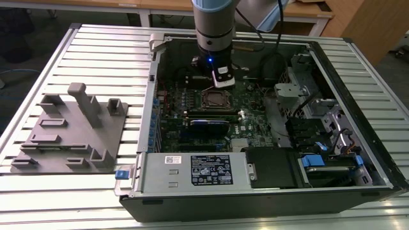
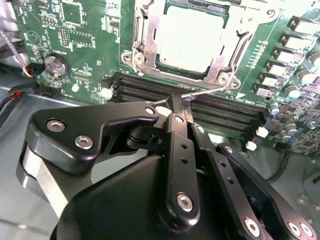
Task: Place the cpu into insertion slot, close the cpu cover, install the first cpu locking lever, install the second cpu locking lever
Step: 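Install the first cpu locking lever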
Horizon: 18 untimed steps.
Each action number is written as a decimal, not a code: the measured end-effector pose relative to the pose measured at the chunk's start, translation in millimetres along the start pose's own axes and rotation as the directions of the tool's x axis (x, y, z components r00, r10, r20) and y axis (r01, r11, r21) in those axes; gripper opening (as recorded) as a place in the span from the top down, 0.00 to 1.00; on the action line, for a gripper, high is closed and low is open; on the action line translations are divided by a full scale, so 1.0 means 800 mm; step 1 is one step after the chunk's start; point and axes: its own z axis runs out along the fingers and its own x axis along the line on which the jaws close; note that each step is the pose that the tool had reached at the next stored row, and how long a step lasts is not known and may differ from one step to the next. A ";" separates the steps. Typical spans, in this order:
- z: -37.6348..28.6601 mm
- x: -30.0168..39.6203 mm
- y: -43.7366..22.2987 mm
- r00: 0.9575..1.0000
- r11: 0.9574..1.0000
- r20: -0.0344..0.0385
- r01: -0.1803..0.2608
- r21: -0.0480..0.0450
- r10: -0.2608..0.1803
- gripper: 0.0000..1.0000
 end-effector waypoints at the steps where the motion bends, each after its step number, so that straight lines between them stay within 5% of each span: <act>1: 0.0010 0.0000 -0.0003 1.000 1.000 0.001 -0.001 0.000 0.001 0.90; 11: 0.0052 0.0003 -0.0016 1.000 1.000 0.006 -0.021 0.001 0.021 0.90; 18: 0.0091 0.0006 -0.0024 0.995 0.995 0.030 -0.099 0.004 0.099 0.90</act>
